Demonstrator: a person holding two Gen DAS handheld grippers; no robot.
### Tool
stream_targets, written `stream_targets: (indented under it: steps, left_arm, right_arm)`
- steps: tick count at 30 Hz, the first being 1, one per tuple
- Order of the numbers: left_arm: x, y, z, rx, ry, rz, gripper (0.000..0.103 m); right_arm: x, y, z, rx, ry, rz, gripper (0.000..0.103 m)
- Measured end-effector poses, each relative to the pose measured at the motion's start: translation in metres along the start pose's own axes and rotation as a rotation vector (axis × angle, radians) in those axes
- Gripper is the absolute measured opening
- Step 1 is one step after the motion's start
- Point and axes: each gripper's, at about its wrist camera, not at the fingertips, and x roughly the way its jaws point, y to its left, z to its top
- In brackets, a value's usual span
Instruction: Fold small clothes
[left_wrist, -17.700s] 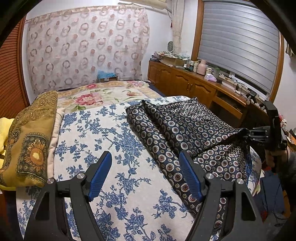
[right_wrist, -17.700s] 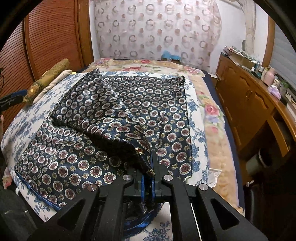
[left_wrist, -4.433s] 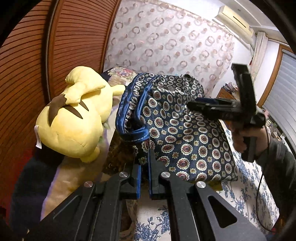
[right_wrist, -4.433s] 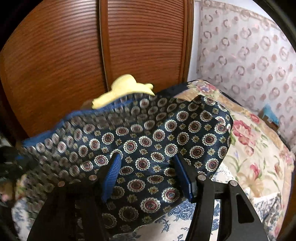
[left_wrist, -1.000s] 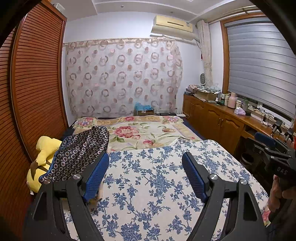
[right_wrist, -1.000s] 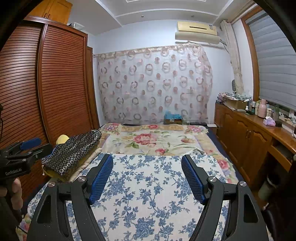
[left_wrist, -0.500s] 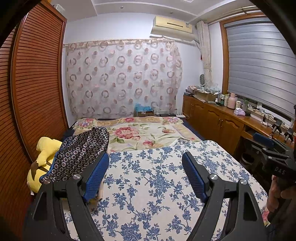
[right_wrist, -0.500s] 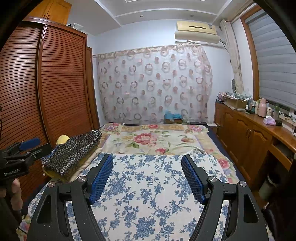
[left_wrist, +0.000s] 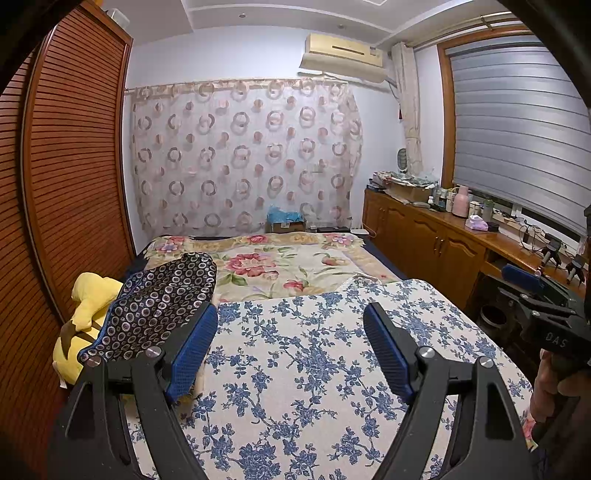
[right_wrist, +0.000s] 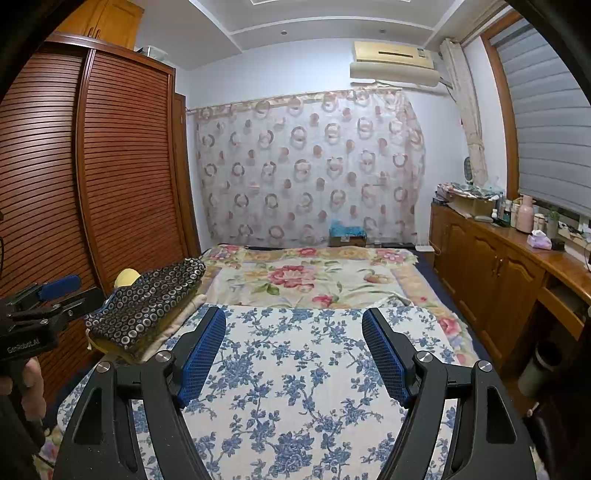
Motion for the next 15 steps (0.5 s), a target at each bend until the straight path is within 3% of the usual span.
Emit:
stream_targets:
  steps: [15]
  left_arm:
    - [0.0001,0.0000,-0.0011,0.000,-0.001,0.000,0.082]
  right_arm:
    - [-0.0001,-0.0005,0.0000,-0.001,0.000,0.000,0.078]
